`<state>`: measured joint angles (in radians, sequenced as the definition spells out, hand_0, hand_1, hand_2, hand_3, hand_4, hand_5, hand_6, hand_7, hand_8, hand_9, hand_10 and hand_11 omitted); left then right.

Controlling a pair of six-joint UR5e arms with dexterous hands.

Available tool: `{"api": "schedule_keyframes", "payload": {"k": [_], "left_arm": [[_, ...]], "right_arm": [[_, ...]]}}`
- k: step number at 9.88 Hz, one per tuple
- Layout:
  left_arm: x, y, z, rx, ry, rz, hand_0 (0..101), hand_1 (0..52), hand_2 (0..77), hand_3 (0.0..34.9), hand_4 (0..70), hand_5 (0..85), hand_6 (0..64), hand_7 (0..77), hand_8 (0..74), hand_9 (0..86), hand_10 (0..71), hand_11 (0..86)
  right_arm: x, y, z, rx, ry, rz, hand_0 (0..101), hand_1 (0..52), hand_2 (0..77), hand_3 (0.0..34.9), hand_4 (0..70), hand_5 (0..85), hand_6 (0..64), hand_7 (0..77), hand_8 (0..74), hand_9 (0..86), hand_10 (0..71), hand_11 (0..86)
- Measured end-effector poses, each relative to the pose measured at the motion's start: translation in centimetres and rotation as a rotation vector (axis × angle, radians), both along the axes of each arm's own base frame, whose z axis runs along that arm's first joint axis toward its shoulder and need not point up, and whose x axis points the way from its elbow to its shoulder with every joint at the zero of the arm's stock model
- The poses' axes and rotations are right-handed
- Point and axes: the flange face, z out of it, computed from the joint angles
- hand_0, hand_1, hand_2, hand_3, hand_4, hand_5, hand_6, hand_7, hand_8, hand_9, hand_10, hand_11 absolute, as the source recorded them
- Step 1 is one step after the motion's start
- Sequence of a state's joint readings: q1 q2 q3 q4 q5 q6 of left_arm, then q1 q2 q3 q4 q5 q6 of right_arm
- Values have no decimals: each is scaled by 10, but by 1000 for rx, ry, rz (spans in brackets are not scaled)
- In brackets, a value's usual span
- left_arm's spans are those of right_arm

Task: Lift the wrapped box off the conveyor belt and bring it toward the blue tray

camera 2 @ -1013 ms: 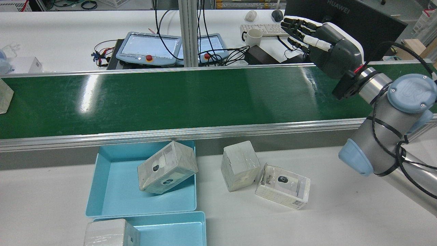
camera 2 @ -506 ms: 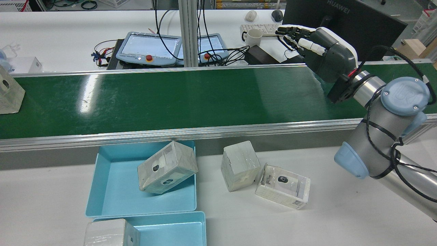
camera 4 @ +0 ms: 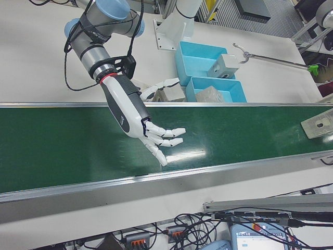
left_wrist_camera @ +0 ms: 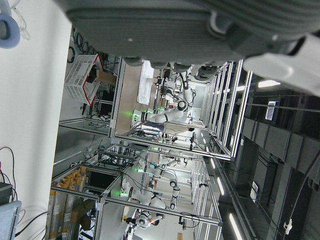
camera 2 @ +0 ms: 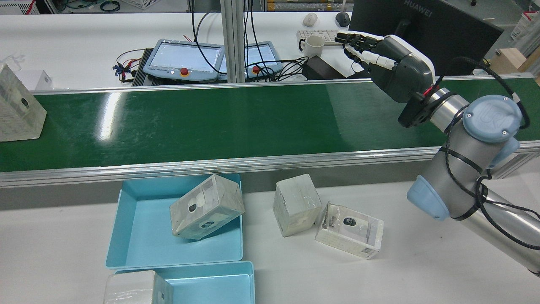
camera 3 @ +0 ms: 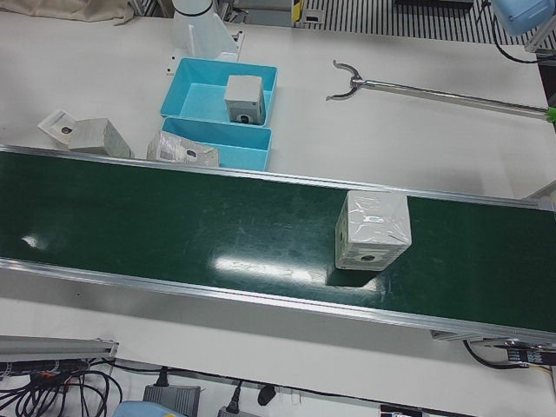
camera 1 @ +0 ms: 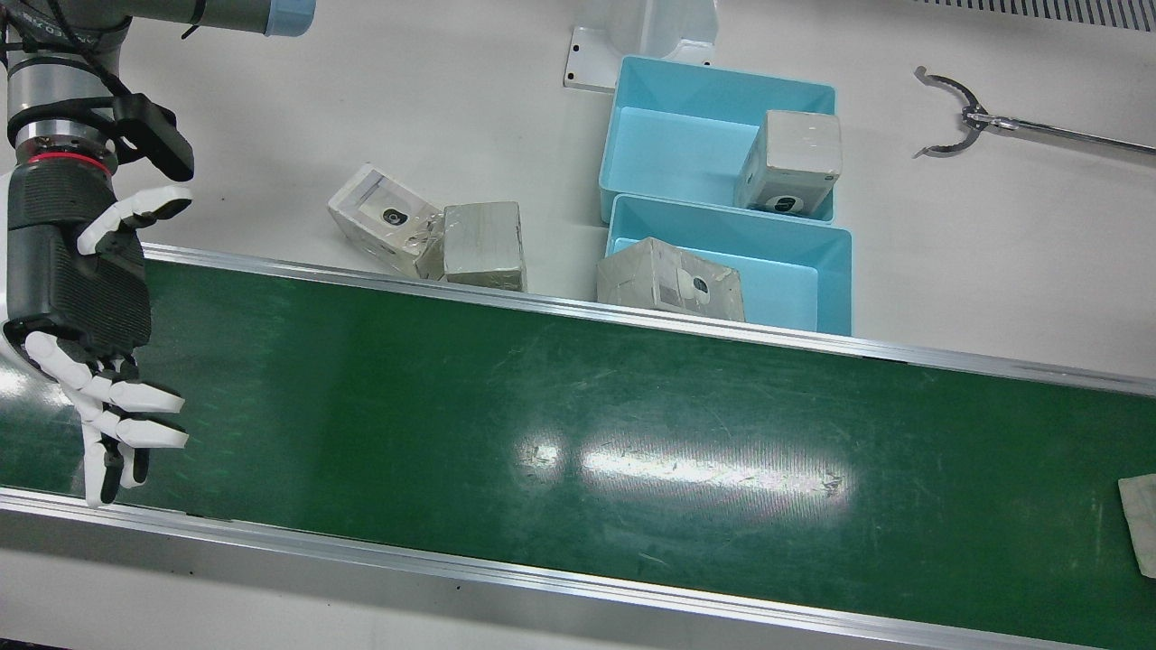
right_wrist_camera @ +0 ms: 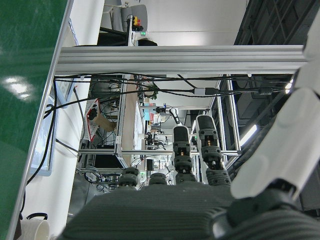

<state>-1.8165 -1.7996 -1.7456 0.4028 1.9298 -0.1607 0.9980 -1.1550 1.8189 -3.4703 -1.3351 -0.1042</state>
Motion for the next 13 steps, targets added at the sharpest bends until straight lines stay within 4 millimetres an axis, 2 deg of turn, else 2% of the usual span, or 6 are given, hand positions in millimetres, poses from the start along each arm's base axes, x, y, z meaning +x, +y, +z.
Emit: {"api": "schedule_keyframes", "payload": {"k": [5, 7, 8, 9, 12, 13], "left_arm": [[0, 0, 0, 0, 0, 0, 0, 0, 11, 0, 0, 5, 0, 5, 0, 5, 5, 0], [0, 0, 0, 0, 0, 0, 0, 0, 11, 0, 0, 5, 0, 5, 5, 0, 5, 0], [0, 0, 0, 0, 0, 0, 0, 0, 11, 0, 0, 5, 0, 5, 5, 0, 5, 0], [0, 0, 0, 0, 0, 0, 0, 0, 11, 0, 0, 5, 0, 5, 5, 0, 0, 0], [0, 0, 0, 0, 0, 0, 0, 0, 5, 0, 0, 5, 0, 5, 5, 0, 0, 0], [0, 0, 0, 0, 0, 0, 0, 0, 11, 0, 0, 5, 0, 5, 5, 0, 0, 0]], "right_arm": [[-4, -4, -3, 0, -2, -3, 330, 54, 147, 238, 180, 109, 0, 175, 0, 16, 33, 38], [-6, -8, -4, -2, -2, -3, 330, 54, 147, 238, 180, 109, 0, 175, 0, 16, 33, 38], [-7, -9, -5, 0, -3, -2, 355, 49, 147, 234, 371, 136, 65, 224, 0, 33, 49, 65], [-8, -10, -6, 0, -3, -1, 355, 49, 147, 234, 371, 136, 131, 273, 11, 33, 49, 71], [-10, -12, -5, -3, -2, 0, 355, 49, 147, 46, 371, 136, 136, 284, 11, 44, 54, 82], [-10, -12, -5, -3, -2, 1, 355, 49, 147, 46, 371, 136, 136, 284, 16, 44, 54, 82]]}}
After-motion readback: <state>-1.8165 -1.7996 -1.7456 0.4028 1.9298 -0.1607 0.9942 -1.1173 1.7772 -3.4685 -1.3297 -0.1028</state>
